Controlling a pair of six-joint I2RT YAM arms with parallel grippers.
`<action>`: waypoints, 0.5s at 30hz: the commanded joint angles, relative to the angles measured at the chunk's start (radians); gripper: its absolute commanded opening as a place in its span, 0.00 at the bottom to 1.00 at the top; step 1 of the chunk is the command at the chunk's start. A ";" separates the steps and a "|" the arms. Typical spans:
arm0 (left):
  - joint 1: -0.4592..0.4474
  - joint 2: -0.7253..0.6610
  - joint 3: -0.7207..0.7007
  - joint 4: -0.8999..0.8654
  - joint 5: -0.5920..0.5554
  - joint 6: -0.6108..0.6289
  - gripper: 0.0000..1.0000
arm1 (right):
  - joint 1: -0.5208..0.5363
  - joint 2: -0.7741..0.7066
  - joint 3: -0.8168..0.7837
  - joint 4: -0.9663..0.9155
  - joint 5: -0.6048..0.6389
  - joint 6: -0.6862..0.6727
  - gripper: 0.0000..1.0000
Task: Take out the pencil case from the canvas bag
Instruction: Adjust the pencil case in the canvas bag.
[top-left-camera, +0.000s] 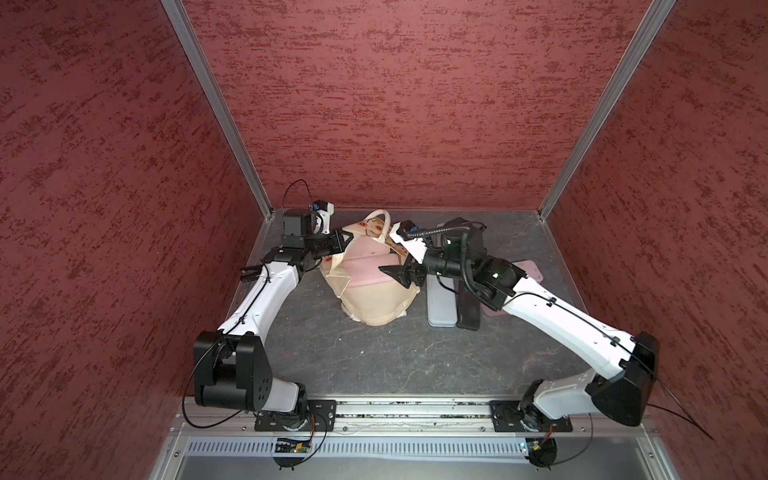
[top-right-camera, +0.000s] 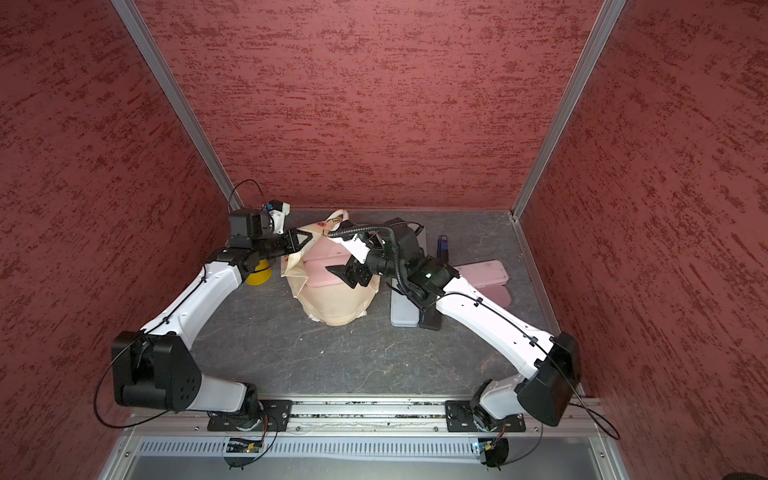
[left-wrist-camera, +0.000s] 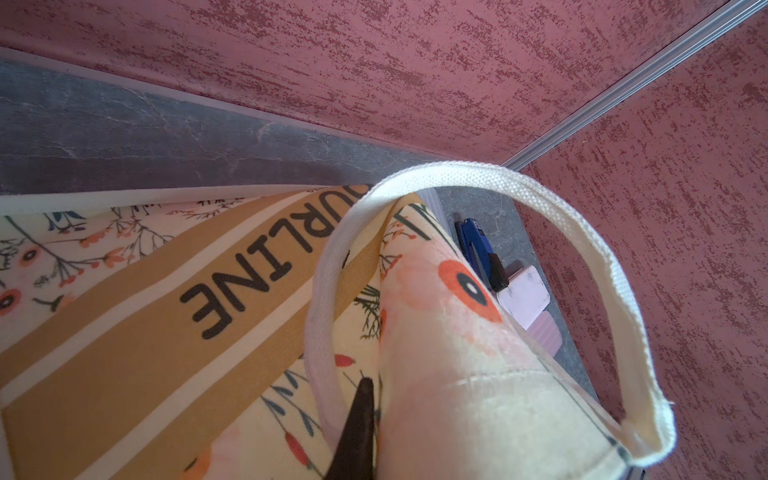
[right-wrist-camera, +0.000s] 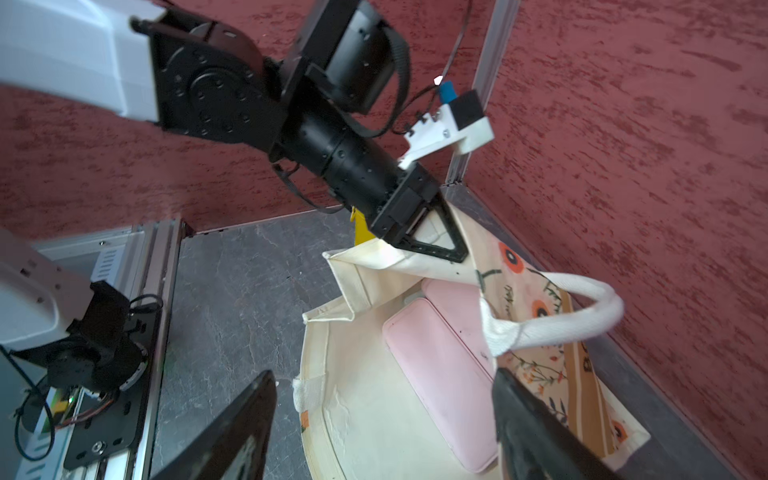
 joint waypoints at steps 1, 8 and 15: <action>-0.005 -0.002 0.021 -0.012 -0.007 0.007 0.00 | 0.061 0.016 -0.014 -0.102 0.054 -0.176 0.81; -0.014 0.006 0.025 -0.017 0.001 0.007 0.00 | 0.149 0.112 -0.023 -0.136 0.246 -0.244 0.83; -0.029 -0.001 0.027 -0.025 -0.009 0.018 0.00 | 0.149 0.322 0.146 -0.177 0.338 0.013 0.81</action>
